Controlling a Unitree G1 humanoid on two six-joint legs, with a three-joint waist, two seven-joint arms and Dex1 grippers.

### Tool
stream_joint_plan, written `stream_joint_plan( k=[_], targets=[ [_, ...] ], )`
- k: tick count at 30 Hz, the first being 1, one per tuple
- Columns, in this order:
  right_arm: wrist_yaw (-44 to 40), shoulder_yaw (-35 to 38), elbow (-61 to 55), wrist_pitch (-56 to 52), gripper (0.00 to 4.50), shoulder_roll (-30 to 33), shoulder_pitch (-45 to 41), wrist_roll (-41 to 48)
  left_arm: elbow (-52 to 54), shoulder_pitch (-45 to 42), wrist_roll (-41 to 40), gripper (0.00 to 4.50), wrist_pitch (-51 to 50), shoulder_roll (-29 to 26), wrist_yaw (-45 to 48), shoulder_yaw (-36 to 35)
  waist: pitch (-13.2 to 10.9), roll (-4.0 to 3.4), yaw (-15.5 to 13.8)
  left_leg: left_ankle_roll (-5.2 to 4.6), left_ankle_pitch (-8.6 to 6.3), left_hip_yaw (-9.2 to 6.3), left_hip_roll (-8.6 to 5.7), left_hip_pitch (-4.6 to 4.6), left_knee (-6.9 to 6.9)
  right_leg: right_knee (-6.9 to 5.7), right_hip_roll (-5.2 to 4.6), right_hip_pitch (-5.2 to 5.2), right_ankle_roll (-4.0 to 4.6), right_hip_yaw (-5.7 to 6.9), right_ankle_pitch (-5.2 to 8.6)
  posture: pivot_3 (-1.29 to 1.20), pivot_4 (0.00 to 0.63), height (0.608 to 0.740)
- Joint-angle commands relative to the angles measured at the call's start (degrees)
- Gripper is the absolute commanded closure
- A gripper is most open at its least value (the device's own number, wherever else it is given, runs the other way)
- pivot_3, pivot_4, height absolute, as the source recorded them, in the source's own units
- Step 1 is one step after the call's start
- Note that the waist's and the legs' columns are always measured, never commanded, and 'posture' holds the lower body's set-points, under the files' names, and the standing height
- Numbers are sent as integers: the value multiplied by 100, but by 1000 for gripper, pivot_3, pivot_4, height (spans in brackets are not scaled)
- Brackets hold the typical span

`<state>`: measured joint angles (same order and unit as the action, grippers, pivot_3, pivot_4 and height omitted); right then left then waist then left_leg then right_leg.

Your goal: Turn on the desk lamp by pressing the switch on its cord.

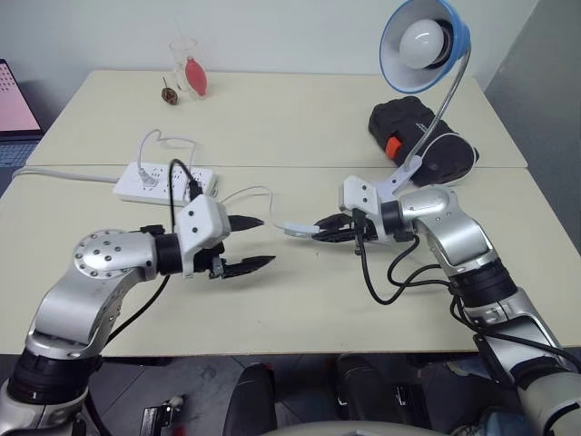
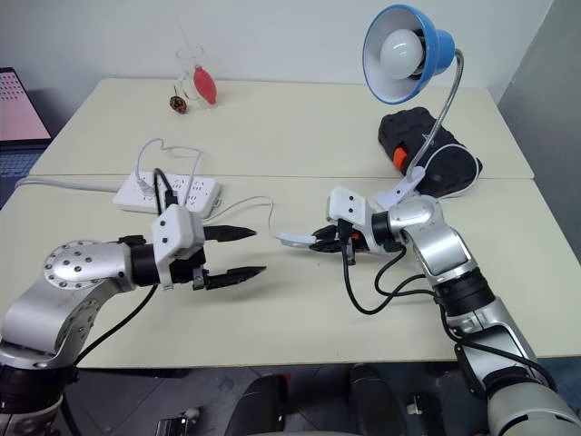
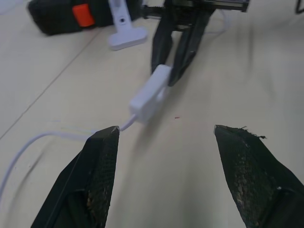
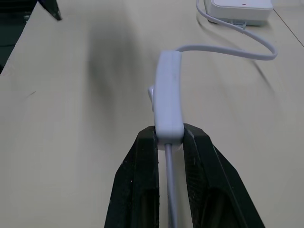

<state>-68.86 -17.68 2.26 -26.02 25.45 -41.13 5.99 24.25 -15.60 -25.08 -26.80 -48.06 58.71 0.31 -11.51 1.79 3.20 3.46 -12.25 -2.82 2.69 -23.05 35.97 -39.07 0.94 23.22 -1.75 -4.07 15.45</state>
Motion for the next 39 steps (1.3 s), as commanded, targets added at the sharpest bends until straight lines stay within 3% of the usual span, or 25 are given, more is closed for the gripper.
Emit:
stream_joint_plan(
  k=[1,15,33,39],
  targets=[
    [100,-38,-578,-299,4129,61,48,133,-100,-299,179,1193,201,-61,229,240,0,0,8,0,0,1,0,0,0,0,0,0,0,-1,0,0,150,740],
    [197,-314,-994,-597,4129,213,40,103,-1212,-826,958,1193,1095,285,521,870,0,1,4,0,0,0,-1,-2,0,3,1,1,0,0,0,0,150,740],
    [220,-438,-1068,-628,4129,155,-30,127,-1502,-1130,1234,1193,1188,768,492,1109,0,1,1,0,0,0,-2,-4,2,2,0,1,-1,0,0,0,150,740],
    [236,-470,-1085,-632,4129,129,-46,136,-1690,-1221,1423,2365,1364,816,519,1206,0,1,1,0,0,-1,-2,-4,2,2,1,1,-1,0,0,0,150,740]
  ],
)
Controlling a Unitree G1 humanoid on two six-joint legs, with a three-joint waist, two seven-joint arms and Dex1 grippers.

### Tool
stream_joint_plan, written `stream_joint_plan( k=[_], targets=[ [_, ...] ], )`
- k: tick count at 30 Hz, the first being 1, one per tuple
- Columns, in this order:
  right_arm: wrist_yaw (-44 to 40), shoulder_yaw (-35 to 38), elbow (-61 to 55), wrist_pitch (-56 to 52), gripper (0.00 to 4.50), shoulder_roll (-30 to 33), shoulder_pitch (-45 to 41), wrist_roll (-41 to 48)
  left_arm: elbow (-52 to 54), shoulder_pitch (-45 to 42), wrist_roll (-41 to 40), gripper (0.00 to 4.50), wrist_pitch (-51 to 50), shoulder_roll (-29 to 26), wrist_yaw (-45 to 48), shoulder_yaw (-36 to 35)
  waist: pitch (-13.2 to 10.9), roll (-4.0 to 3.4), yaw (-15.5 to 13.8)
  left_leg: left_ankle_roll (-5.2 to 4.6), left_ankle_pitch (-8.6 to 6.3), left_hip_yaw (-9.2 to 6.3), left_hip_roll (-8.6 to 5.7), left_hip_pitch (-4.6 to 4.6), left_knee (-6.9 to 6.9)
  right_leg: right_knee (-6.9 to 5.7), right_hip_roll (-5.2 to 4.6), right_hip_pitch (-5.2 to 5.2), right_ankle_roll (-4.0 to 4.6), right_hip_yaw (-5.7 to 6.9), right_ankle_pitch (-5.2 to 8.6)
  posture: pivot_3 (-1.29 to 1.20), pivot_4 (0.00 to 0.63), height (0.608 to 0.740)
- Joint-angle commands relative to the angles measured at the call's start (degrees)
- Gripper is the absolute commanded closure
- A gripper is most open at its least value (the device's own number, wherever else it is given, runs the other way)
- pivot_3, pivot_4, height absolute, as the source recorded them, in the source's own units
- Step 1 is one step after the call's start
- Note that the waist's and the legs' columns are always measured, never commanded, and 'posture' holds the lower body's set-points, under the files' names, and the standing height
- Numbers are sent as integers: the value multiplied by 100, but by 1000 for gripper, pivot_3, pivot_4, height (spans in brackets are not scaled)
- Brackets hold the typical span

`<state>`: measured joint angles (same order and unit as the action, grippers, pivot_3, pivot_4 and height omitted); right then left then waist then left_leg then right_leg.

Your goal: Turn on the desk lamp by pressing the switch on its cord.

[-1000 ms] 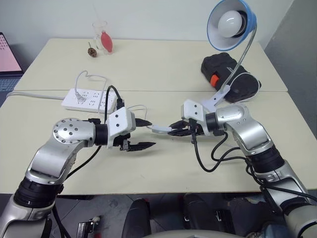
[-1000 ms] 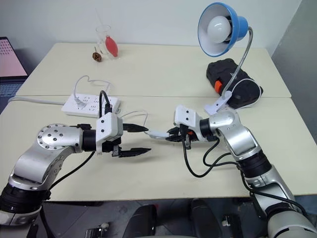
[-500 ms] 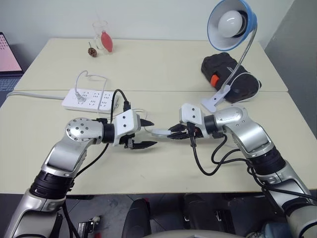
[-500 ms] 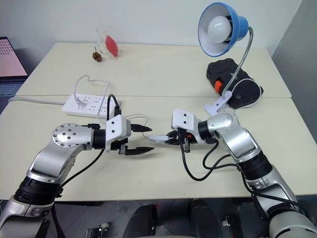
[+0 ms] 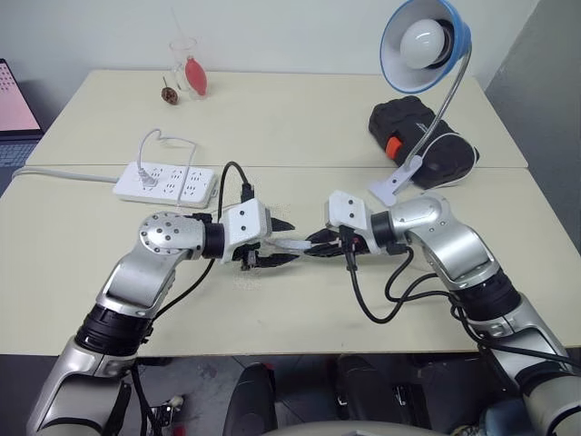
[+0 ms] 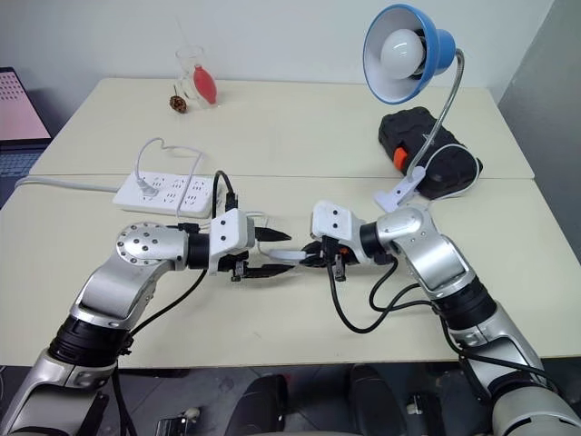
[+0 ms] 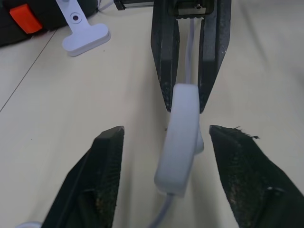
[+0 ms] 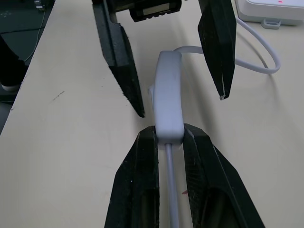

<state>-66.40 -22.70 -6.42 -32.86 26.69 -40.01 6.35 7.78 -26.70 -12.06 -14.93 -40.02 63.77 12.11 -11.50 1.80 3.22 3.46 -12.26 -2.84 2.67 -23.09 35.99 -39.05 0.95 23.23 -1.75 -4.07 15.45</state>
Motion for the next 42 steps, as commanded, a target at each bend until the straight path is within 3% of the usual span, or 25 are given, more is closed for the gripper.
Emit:
stream_joint_plan(
  k=[1,6,14,16,17,21,29,42],
  targets=[
    [-6,30,-220,45,4129,5,-164,109,-71,-127,140,2618,202,16,23,33,0,0,0,0,0,0,0,0,0,0,0,0,0,0,0,0,150,740],
    [0,28,-236,15,4129,0,-203,137,-180,-201,232,3657,323,-3,65,64,0,0,-1,0,0,0,0,0,0,0,0,0,0,0,0,0,150,740],
    [7,31,-232,-17,4129,-9,-277,182,-172,-253,94,3872,321,61,163,-26,0,0,0,0,0,0,0,-1,0,0,0,0,0,1,0,0,150,740],
    [9,32,-240,-33,4129,-17,-290,193,-177,-294,22,3228,269,103,156,-74,0,0,0,0,0,0,0,-1,0,0,0,0,0,0,0,0,150,740],
    [9,32,-242,-38,4129,-18,-294,196,-187,-314,7,3148,280,112,177,-82,0,0,0,0,0,0,0,-1,0,0,0,0,0,0,0,0,150,740],
    [11,27,-247,-65,4132,-10,-303,218,-242,-349,143,2100,479,42,163,-107,0,0,0,0,0,-1,0,-1,0,-1,0,0,0,1,0,0,150,740],
    [32,37,-202,-110,4132,13,-336,272,113,-40,-108,2037,210,-462,613,-170,0,0,4,0,0,-2,1,-1,-2,-1,1,2,1,1,1,0,150,740],
    [16,23,-190,-79,4132,6,-346,274,64,-134,-49,2037,41,-256,378,-108,0,0,0,0,0,-3,1,-4,1,-1,1,2,0,2,0,0,150,740]
  ],
)
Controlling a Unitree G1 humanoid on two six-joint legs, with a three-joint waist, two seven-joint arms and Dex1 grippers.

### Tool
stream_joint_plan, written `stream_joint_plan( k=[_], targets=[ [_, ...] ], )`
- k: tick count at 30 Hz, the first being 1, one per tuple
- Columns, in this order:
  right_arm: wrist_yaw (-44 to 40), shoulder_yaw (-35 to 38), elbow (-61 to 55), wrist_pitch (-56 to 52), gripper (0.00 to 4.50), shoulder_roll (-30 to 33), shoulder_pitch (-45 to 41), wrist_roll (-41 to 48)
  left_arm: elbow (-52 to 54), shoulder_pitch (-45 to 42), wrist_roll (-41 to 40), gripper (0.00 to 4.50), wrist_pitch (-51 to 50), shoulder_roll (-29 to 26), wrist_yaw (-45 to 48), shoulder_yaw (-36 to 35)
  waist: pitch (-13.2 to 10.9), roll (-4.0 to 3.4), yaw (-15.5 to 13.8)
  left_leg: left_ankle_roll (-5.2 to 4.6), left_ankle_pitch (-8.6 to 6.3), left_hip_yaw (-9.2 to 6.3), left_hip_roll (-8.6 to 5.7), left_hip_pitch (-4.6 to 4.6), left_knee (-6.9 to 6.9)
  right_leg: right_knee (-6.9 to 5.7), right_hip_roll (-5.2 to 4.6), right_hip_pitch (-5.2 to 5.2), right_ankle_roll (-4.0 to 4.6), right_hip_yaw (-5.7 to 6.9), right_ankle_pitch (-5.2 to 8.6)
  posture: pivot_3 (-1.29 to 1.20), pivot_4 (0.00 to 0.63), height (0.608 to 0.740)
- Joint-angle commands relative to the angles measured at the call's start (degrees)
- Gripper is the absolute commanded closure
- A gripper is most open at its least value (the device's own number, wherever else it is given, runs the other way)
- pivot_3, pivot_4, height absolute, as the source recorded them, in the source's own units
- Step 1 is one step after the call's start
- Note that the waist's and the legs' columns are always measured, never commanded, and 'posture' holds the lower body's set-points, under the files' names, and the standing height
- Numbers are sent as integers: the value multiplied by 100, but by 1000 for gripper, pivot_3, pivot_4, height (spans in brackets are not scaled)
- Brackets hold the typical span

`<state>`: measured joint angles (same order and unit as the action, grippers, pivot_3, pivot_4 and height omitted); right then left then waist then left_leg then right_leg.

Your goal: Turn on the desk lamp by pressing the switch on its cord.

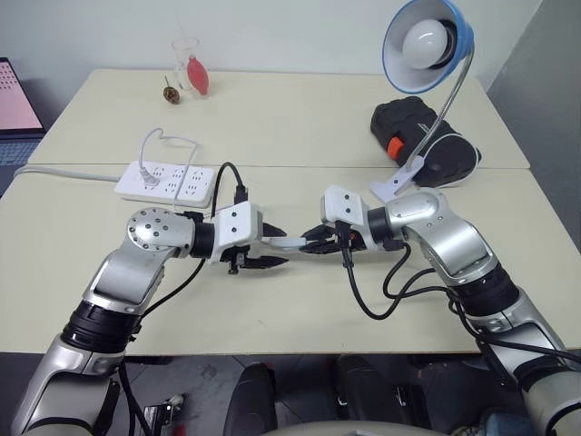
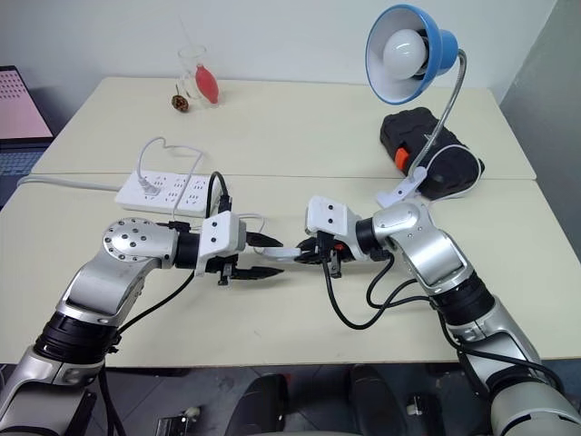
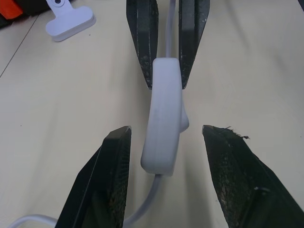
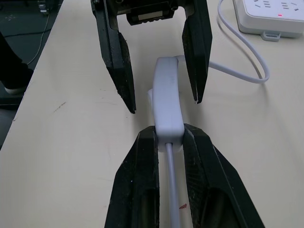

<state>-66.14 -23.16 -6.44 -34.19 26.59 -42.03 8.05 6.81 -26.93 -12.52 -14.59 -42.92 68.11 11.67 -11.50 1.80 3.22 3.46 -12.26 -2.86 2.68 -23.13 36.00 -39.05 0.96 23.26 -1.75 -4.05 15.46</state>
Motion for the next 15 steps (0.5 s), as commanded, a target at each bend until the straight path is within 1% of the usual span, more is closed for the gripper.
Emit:
stream_joint_plan(
  k=[1,4,6,7,13,15],
  targets=[
    [-9,70,-196,52,4132,18,-139,105,162,-110,2,2037,6,40,-60,-64,0,0,0,0,0,0,0,-1,0,1,0,0,0,0,0,0,150,740],
    [-4,66,-216,45,4132,15,-131,107,104,-109,37,2037,67,61,-68,-62,0,0,0,0,0,0,0,0,0,0,0,0,0,0,0,0,150,740],
    [-1,64,-226,44,4132,13,-127,108,89,-107,47,2396,86,67,-70,-64,0,0,0,0,0,-1,0,0,0,0,0,0,0,1,0,0,150,740],
    [1,63,-230,42,4132,10,-126,109,69,-110,66,2499,112,70,-75,-61,0,0,0,0,0,0,0,0,0,0,0,0,0,1,0,0,150,740],
    [7,63,-256,35,4132,0,-117,128,-114,-135,243,3807,339,104,-127,-35,0,0,0,0,0,0,0,0,0,0,0,0,0,0,0,0,150,740],
    [8,64,-267,31,4132,-1,-112,134,-152,-142,278,3962,394,119,-145,-34,0,0,-1,0,0,0,0,0,0,0,0,0,0,0,0,0,150,740]
  ],
)
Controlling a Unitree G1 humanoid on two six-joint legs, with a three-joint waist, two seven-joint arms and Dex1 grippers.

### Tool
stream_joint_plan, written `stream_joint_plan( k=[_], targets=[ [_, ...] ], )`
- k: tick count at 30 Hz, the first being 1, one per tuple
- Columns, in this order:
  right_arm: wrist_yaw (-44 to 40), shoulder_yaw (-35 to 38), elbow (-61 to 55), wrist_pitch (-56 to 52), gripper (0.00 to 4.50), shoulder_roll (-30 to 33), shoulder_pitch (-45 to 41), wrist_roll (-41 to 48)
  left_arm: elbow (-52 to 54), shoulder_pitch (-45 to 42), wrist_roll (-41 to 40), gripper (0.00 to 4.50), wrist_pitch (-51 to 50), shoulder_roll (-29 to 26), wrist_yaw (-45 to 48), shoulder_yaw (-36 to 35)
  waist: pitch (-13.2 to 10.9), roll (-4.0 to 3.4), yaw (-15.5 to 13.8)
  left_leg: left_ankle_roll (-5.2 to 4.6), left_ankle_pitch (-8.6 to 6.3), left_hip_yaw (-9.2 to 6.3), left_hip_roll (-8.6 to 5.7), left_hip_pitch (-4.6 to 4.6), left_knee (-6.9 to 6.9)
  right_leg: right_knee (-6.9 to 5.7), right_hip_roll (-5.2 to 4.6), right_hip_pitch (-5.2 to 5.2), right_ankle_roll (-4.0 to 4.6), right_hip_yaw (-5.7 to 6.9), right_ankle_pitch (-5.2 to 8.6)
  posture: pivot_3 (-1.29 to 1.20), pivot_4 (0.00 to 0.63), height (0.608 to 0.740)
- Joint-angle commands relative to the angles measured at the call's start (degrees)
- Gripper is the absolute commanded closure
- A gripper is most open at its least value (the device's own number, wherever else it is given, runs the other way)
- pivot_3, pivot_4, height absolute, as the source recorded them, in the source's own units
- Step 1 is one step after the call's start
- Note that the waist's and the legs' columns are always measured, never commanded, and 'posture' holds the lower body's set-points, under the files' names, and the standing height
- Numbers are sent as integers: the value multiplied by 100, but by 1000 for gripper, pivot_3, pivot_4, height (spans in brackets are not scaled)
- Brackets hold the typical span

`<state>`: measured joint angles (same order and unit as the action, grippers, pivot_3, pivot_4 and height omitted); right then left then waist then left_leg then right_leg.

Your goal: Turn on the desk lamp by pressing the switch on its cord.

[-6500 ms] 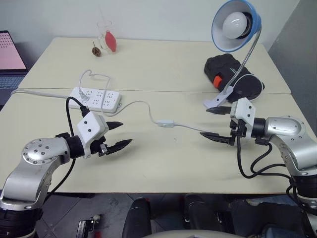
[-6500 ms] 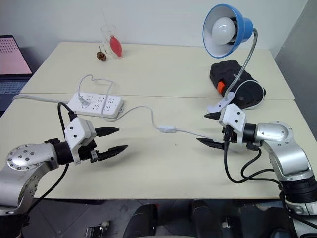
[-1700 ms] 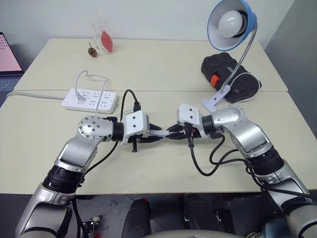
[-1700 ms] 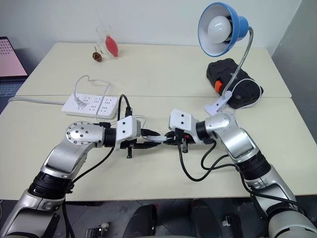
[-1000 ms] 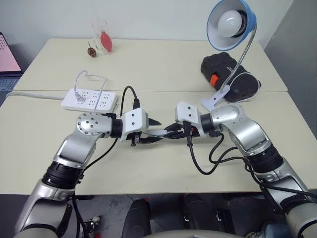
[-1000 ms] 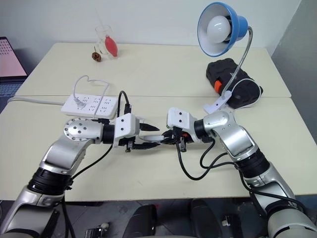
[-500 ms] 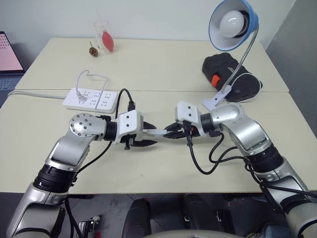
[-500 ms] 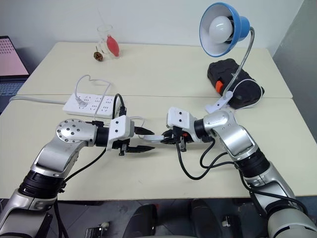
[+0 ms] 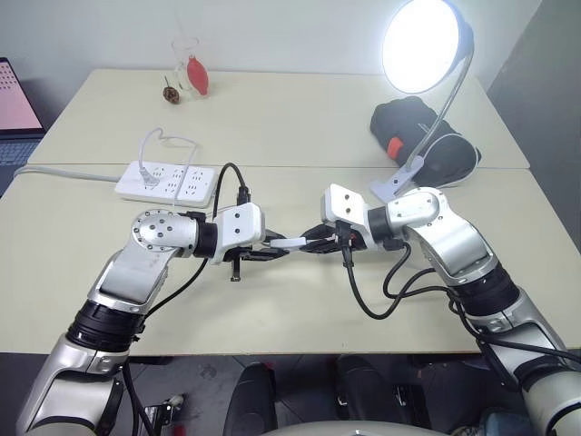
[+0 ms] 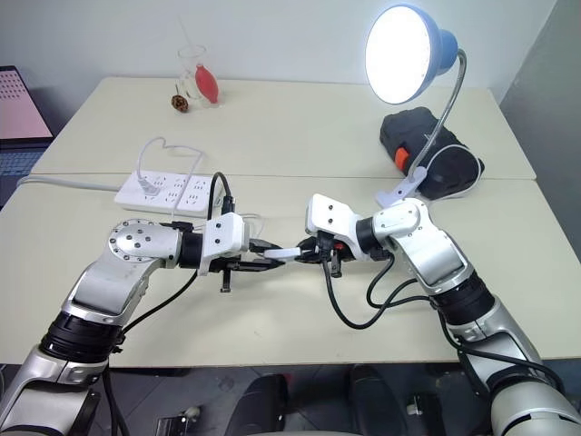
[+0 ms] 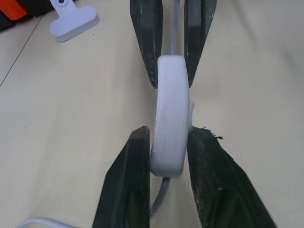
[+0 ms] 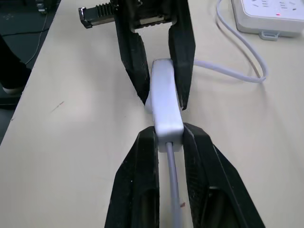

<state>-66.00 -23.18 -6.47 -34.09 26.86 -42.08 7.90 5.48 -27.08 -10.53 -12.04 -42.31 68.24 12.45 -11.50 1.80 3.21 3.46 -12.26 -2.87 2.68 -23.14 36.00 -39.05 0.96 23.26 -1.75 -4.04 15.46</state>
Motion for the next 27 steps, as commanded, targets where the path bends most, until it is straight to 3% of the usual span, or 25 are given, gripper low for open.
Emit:
stream_joint_plan(
  k=[1,13,15,23,27],
  targets=[
    [-7,65,-262,22,4132,-29,-108,151,-45,-136,92,3964,162,71,-169,-111,0,0,0,0,0,0,0,0,0,0,0,0,0,0,0,0,150,740],
    [-11,56,-264,22,4132,-16,-104,173,-128,-128,-50,3981,392,227,-117,-212,0,0,0,0,0,0,0,0,0,0,0,0,0,0,0,0,150,740],
    [-13,55,-248,34,4132,-19,-106,169,-129,-144,-155,3290,273,264,-130,-268,0,0,0,0,0,0,0,0,0,0,0,0,0,0,0,0,150,740],
    [4,31,-27,221,4135,-68,-116,78,5,-2,-250,1873,325,103,-13,-442,0,0,2,0,0,0,0,0,0,0,0,0,0,0,0,0,150,740],
    [122,15,670,638,4135,-212,-205,-99,280,369,-322,1122,215,-263,16,-761,0,0,20,0,0,1,1,2,-1,0,0,0,0,-2,0,0,150,740]
  ],
)
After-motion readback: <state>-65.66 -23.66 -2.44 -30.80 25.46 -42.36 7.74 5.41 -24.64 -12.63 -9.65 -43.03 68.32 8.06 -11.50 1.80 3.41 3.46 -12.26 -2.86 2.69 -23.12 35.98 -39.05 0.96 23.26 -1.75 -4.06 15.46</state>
